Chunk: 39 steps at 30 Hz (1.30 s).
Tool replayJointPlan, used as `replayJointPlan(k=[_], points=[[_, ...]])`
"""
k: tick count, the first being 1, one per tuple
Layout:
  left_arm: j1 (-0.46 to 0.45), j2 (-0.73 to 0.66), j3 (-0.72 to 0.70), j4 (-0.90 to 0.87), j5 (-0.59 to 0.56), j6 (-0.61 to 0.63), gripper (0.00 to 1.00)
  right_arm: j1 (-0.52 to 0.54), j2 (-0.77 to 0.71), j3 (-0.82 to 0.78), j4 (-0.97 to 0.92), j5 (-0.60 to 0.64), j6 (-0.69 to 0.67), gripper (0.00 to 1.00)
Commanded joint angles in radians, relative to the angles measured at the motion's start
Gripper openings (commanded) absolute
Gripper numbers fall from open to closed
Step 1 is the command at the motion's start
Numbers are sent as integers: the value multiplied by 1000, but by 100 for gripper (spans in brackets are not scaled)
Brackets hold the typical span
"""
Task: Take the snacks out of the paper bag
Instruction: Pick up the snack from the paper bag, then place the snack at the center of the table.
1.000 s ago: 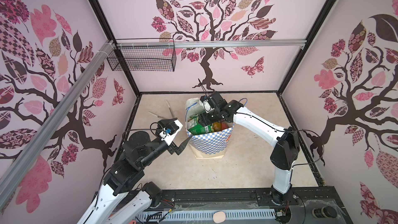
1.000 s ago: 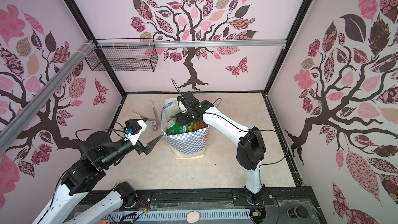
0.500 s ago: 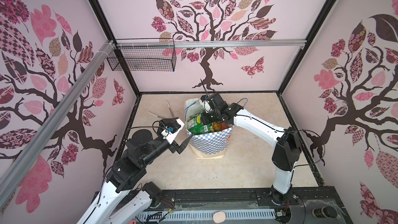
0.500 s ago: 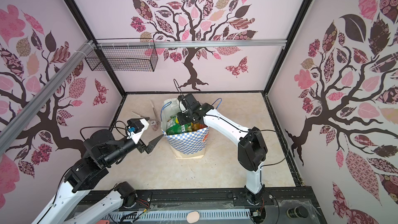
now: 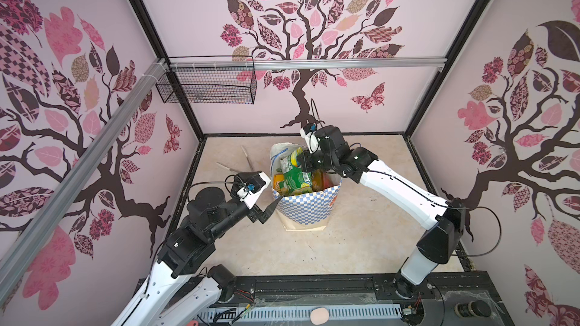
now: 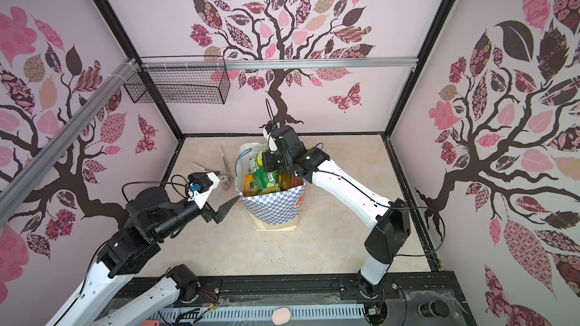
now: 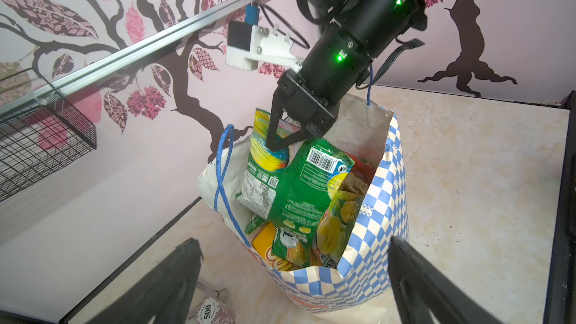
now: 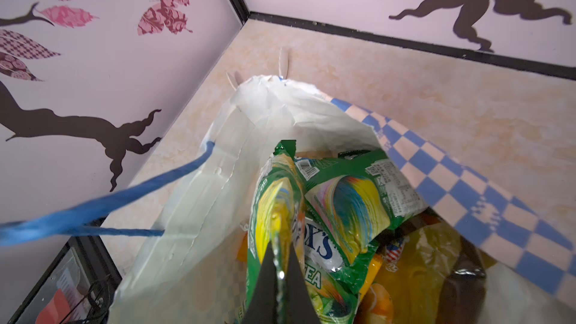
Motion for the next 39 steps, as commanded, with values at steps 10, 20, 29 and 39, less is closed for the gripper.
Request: replayJointPlan(k=[10,20,29,39], points=[[4,33,-25,37,72,-21,95,0,-163,47,79,46,44,0],[3,31,-48,82,296,-47,94,-2,-315,43,193,200,3,0],[-49,40,-66,92,352,-36,93,-204,-376,93,235,213,55,0],[-94,58,-73,91,336,-26,93,-513,-512,-160,313,253,221,0]])
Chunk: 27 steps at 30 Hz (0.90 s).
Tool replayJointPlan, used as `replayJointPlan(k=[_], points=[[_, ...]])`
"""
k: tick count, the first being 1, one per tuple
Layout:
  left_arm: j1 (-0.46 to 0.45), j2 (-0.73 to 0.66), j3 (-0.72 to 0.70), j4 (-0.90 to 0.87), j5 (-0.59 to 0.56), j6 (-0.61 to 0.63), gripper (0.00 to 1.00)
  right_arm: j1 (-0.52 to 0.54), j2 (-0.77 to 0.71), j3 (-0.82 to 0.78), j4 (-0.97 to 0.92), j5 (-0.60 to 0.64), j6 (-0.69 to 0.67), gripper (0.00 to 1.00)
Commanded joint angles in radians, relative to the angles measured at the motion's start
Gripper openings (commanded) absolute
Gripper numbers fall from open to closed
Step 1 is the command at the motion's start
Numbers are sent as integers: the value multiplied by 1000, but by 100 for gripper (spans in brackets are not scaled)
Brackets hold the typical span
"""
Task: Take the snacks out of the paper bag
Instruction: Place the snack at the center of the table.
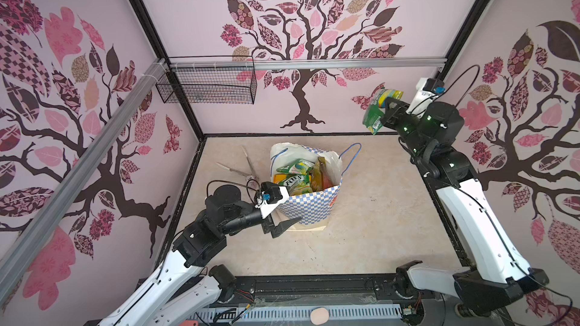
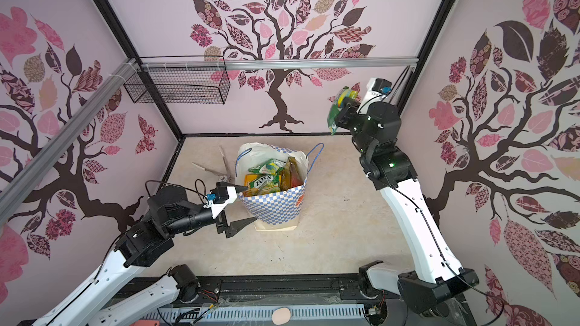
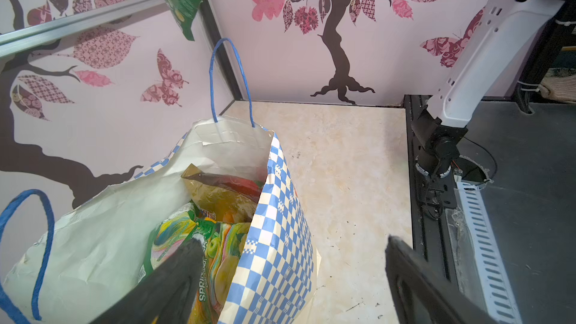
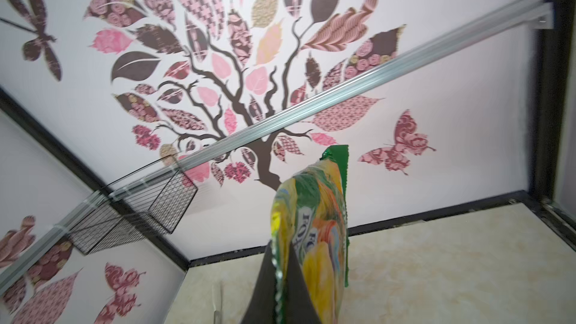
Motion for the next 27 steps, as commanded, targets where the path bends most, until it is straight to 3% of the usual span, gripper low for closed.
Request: replayJointPlan(k=[1,11,22,27], points=[[-3,-3,-25,19,-4,7,93,-59,-88,-85,71,26,87,0],[-6,4,-26,19,-19,7,93,-73,-160,-423,136,-10,204,0],[-5,8,-27,15,-33,10,94,-76,-23,-588,297,-270,286,0],[-5,4,-27,16,-36,12,94,-76,62,-615,311,-442,269,0]])
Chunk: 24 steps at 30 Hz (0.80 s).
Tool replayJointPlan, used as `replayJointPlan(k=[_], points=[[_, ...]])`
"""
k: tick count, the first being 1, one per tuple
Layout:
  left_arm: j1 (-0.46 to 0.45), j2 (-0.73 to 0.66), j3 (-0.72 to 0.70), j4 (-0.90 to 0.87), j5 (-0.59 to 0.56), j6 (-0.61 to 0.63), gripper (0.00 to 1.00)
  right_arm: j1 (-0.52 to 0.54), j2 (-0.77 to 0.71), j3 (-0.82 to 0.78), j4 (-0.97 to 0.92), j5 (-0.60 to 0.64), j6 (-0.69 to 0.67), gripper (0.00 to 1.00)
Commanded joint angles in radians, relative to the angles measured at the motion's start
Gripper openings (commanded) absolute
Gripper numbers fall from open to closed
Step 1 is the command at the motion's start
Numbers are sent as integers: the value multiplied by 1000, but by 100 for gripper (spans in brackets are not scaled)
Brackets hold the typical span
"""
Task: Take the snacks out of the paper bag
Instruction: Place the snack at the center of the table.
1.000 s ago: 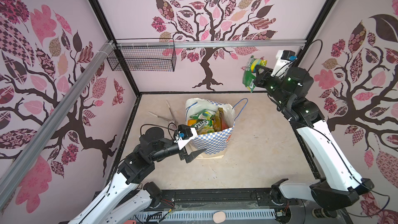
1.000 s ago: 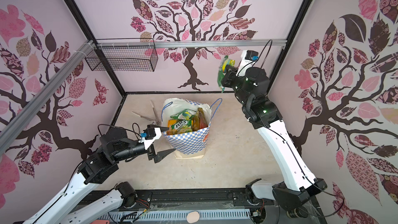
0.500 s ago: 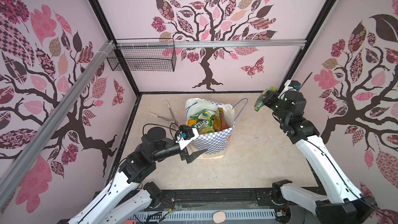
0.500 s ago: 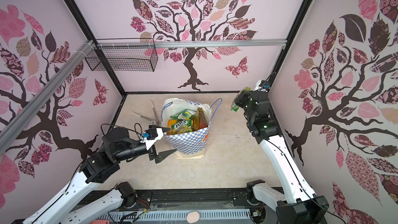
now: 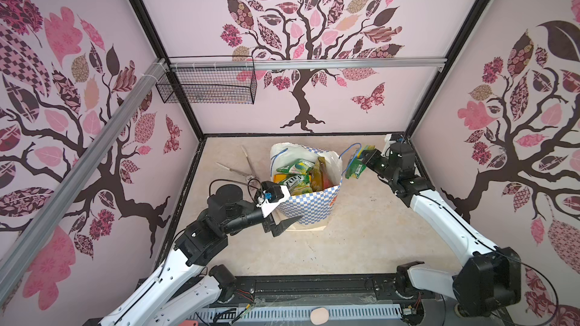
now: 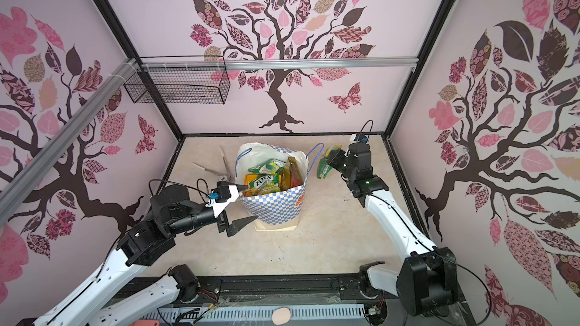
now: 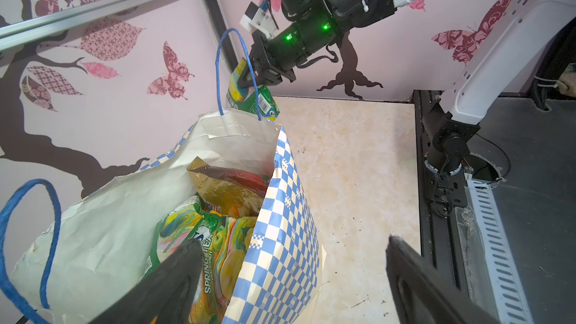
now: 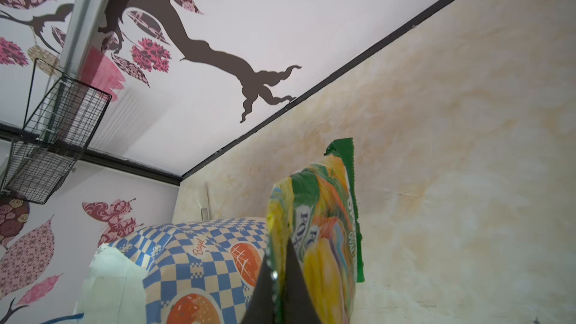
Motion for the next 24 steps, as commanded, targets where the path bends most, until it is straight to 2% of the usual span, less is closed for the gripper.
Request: replayJointPlan(k=[1,7,17,22,24], points=[[-5,-2,-21,14,-2,9,94,-5,52,0,66,-164,-2,0],[-3,1,-22,14,-8,9,94,-7,67,-149,115,-144,16,0],[-5,13,-22,17,-6,6,94,-7,-5,-422,72,57,-56,0],[-5,24,-26,15,-18,9,94,-7,-46,-454,36,72,-58,16],[-5,27,-24,13,-25,11,94,-7,-52,-449,8,83,-64,26]])
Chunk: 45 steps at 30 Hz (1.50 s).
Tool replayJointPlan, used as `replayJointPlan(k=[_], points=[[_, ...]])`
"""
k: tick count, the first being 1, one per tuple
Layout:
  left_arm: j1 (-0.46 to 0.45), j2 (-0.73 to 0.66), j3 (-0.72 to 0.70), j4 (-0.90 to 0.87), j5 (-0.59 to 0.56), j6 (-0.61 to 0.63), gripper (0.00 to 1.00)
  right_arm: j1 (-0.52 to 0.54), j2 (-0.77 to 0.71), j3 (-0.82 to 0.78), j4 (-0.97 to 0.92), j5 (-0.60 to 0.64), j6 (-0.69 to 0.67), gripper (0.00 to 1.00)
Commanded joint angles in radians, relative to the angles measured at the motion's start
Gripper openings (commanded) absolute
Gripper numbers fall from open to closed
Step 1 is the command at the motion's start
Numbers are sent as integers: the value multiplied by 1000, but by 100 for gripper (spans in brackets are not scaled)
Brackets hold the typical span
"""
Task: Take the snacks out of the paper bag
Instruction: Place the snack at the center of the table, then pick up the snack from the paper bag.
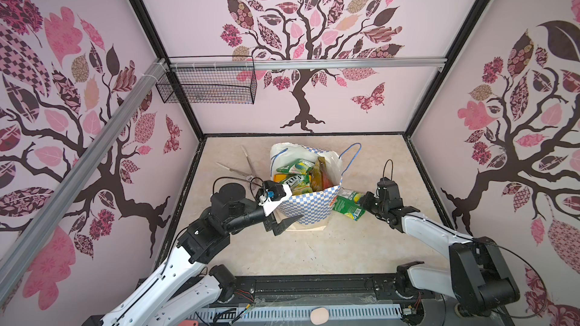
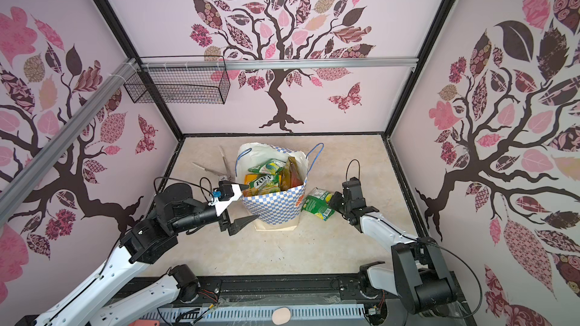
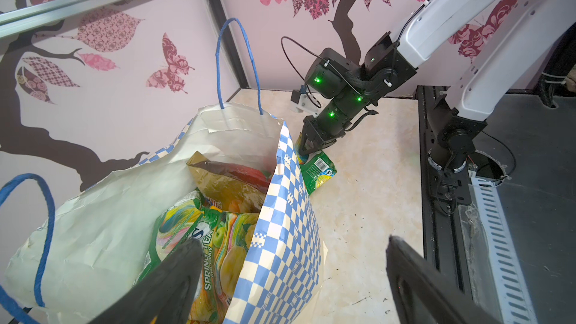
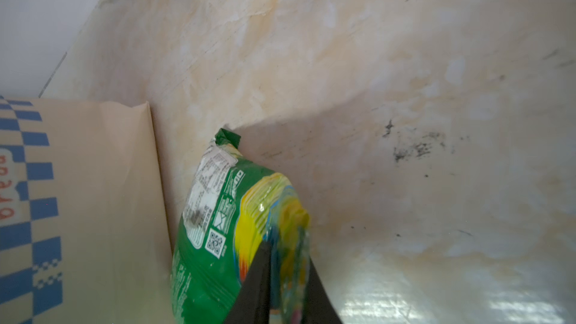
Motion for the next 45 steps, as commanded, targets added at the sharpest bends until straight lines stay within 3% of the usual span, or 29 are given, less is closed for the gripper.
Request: replayJointPlan(k=[1,5,7,14,20,26,31,36,41,45], points=[[-6,4,-24,11,-15,12,94,-6,-42,26,-54,47,-19,33],[-6,6,-26,10,-35,15,94,-6,-106,73,-133,121,-25,64],[-5,6,-25,7,-41,14,94,-6,-153,95,-158,151,-15,73],[-5,3,-26,10,-62,13,94,-6,-330,184,-160,98,3,85],[-6,-5,-26,11,-88,10,94,-5,-361,350,-181,10,9,99],[-5,-10,-26,13,-102,8,94,28,-352,506,-149,-72,49,99],[-6,-20,-24,11,-138,4,94,145,-308,630,-133,-47,1,98],[-5,-40,-28,14,-165,4,94,221,-212,749,-149,-117,-44,96],[-5,-41,-23,11,-199,1,94,403,-113,858,-255,8,-234,95],[-5,-41,-22,11,-211,-4,94,440,13,974,-419,-4,-286,95]])
